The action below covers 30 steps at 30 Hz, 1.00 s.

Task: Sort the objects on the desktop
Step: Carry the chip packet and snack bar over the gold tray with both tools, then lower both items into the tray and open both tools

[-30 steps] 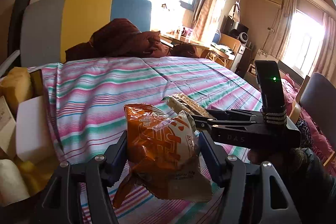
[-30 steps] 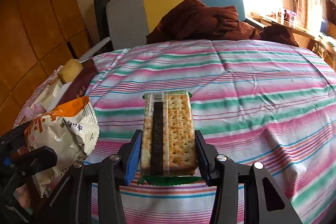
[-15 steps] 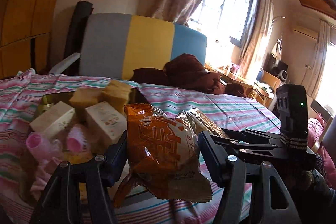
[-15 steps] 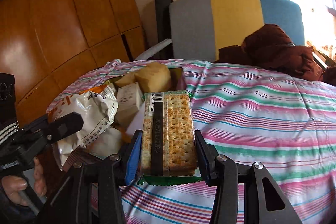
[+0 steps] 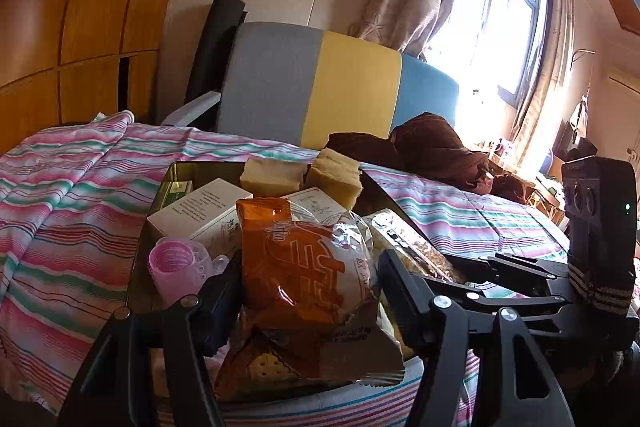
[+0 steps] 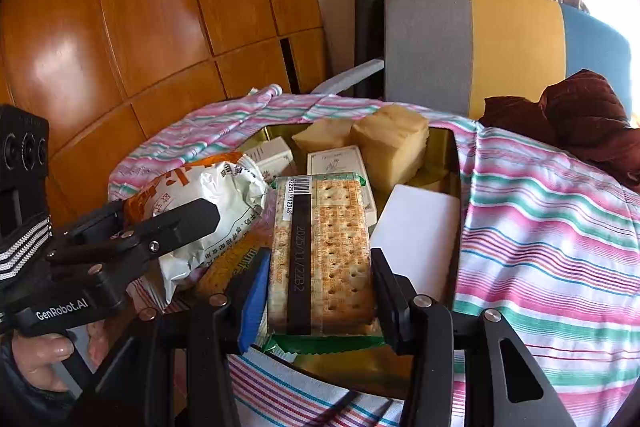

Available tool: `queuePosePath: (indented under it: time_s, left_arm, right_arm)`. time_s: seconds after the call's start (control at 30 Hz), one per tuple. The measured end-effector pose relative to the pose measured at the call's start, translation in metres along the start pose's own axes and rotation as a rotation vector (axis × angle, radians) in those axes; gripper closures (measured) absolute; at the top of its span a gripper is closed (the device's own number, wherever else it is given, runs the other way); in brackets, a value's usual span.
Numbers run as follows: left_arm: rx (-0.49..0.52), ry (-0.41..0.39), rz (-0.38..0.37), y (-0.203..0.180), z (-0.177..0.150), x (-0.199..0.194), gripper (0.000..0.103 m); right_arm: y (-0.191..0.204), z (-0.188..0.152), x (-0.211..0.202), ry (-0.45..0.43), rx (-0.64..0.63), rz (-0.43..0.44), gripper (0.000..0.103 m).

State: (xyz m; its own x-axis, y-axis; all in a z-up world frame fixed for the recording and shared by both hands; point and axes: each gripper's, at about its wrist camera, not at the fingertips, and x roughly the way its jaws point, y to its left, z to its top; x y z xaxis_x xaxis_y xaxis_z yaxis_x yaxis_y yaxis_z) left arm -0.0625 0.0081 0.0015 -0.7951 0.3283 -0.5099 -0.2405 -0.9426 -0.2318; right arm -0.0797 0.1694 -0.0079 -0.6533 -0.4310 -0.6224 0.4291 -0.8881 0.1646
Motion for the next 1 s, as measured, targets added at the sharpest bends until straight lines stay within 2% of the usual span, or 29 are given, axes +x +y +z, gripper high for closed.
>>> queuePosePath:
  time_s: [0.17, 0.43, 0.57, 0.67, 0.83, 0.93, 1.0]
  left_arm:
    - [-0.014, 0.027, 0.012, 0.006, -0.007, 0.006, 0.037]
    - [-0.015, 0.061, 0.037, 0.008, -0.016, 0.015, 0.036]
    - [-0.012, 0.031, 0.054, 0.011, -0.013, 0.005, 0.036]
    - [0.033, 0.001, 0.07, 0.006, -0.01, -0.004, 0.034]
    - [0.036, -0.043, 0.056, 0.003, -0.007, -0.021, 0.034]
    - [0.039, -0.043, 0.046, 0.001, -0.011, -0.027, 0.034]
    - [0.041, -0.035, 0.038, -0.002, -0.016, -0.029, 0.035]
  right_arm:
    - [-0.003, -0.005, 0.013, 0.034, -0.002, 0.004, 0.054]
    - [-0.005, -0.009, 0.015, 0.04, -0.008, 0.001, 0.052]
    - [-0.007, -0.011, 0.013, 0.034, 0.006, 0.018, 0.05]
    - [-0.01, -0.012, 0.008, 0.025, 0.023, 0.039, 0.045]
    - [-0.011, -0.018, -0.002, 0.002, 0.024, 0.025, 0.045]
    - [-0.01, -0.021, -0.008, -0.013, 0.006, 0.003, 0.046]
    - [-0.009, -0.023, -0.011, -0.02, -0.006, 0.0, 0.05]
